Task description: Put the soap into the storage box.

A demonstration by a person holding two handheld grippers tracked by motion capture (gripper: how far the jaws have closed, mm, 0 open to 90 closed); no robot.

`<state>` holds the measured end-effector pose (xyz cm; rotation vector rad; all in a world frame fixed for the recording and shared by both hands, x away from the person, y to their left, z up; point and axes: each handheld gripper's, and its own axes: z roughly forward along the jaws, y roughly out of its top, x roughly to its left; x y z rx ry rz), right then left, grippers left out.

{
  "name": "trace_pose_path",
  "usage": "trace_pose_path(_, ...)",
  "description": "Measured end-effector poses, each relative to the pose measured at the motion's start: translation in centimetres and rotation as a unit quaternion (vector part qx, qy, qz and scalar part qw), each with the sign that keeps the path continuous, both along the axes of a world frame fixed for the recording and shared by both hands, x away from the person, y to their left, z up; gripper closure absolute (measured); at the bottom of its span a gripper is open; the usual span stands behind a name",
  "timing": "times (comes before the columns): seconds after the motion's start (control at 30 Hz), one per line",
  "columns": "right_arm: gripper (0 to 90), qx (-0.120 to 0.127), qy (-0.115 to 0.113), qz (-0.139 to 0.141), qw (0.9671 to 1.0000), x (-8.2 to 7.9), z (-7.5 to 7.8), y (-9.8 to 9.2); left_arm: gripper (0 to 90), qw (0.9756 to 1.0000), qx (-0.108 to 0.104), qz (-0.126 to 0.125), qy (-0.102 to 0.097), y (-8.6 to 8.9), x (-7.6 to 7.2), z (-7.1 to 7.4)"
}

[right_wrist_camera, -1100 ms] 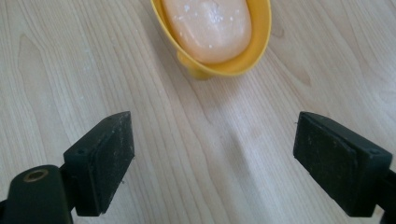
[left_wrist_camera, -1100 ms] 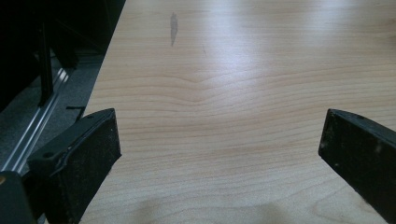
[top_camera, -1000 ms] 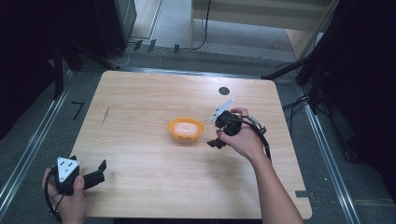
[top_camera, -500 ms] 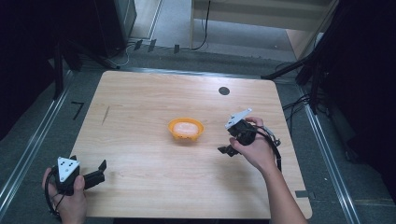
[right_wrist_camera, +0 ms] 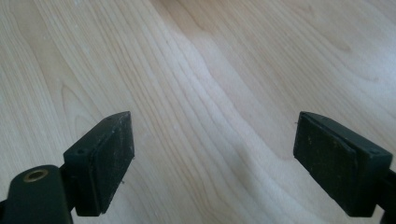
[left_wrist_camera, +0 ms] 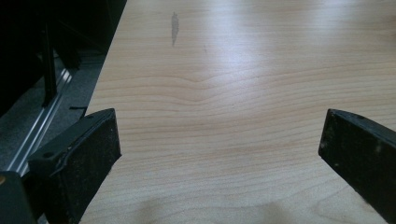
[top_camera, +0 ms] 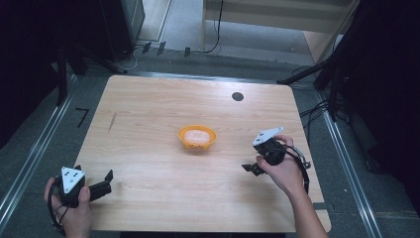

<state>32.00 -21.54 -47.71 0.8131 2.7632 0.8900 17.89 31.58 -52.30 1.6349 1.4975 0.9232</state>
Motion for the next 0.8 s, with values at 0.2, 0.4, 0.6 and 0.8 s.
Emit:
trace_pose_path(0.2,13.4,0.007,-0.009,-0.014,0.9998,-1.2,-0.8,-1.2,0.0,1.0000,0.000,0.000,0.000,0.0,0.0,0.0)
trace_pose_path(0.4,13.3,0.015,-0.009,-0.027,0.9995,-2.0,-1.2,-1.8,0.0,1.0000,0.000,0.000,0.000,0.0,0.0,0.0)
trace_pose_path(0.6,13.3,0.023,-0.018,-0.041,0.9988,-2.9,-1.6,-2.9,0.0,1.0000,0.000,-0.001,0.000,0.0,0.0,0.0)
trace_pose_path(0.8,13.3,0.032,-0.028,-0.055,0.9976,-3.8,-1.9,-4.1,0.0,1.0000,0.000,0.000,0.001,0.0,0.0,0.0)
